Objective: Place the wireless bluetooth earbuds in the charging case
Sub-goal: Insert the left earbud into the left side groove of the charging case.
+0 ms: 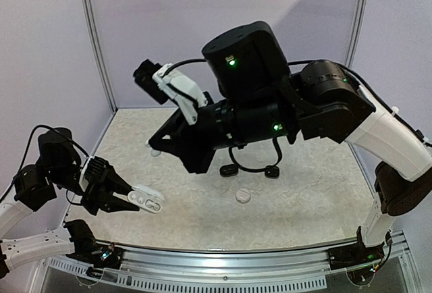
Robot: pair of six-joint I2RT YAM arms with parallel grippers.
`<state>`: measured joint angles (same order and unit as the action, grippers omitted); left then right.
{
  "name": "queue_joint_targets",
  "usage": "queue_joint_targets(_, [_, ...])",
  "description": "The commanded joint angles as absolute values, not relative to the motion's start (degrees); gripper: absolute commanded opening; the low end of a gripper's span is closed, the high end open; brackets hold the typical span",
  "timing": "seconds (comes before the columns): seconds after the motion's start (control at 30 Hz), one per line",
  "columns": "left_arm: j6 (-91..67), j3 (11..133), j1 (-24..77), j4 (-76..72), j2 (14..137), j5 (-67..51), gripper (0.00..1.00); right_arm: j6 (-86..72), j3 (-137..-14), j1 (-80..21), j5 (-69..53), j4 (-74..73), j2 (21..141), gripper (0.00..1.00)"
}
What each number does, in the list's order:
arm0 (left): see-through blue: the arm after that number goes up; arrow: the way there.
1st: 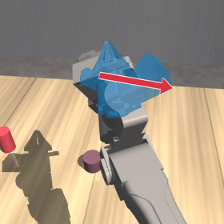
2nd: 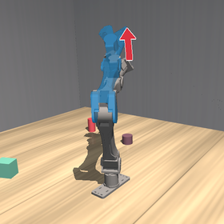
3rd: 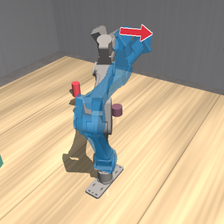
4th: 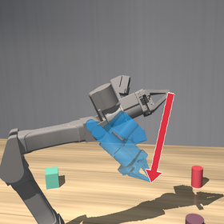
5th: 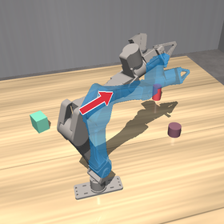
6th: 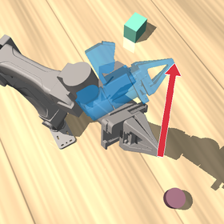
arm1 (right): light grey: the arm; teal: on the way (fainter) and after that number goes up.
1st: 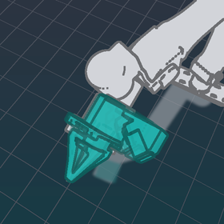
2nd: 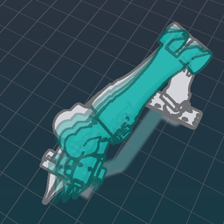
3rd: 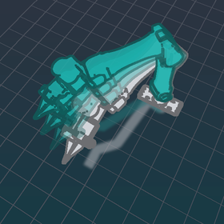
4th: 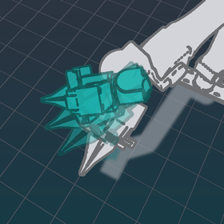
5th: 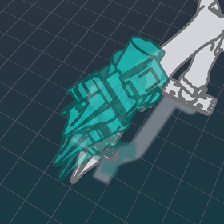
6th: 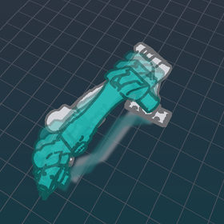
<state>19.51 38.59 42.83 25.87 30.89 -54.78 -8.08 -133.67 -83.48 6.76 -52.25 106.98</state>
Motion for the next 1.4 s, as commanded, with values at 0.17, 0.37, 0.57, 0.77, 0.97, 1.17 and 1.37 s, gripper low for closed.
queue_joint_targets(0.17, [20.33, 40.0, 44.43, 26.54, 31.37, -52.71, 0.0, 2.53, -136.0, -86.81, 3.69, -48.88, 111.96, 0.0])
queue_joint_targets(0.37, [20.49, 39.63, 44.78, 25.95, 30.77, -51.28, 0.0, 3.53, -136.32, -87.79, 5.04, -50.55, 113.64, 0.0])
queue_joint_targets(0.57, [19.74, 39.68, 45.0, 25.41, 30.69, -51.17, 0.0, 3.69, -136.49, -88.07, 7.35, -52.93, 115.98, 0.0])
queue_joint_targets(0.77, [19.71, 39.3, 45.09, 24.79, 30.35, -51.02, 0.0, 3.52, -136.52, -88.15, 8.28, -53.4, 116.37, 0.0])
queue_joint_targets(0.97, [18.68, 38.93, 45.18, 23.91, 30.26, -50.69, 0.0, 3.34, -136.32, -88.32, 8.84, -55.49, 117.43, 0.0])
queue_joint_targets(1.17, [17.33, 39.03, 45.18, 23.53, 30.29, -50.54, 0.0, 4.15, -136.4, -88.58, 9.73, -57.26, 118.06, 0.0])
queue_joint_targets(1.37, [15.97, 38.93, 45.18, 22.58, 30.58, -50.6, 0.0, 5.63, -136.4, -88.67, 9.82, -57.03, 118.4, 0.0])
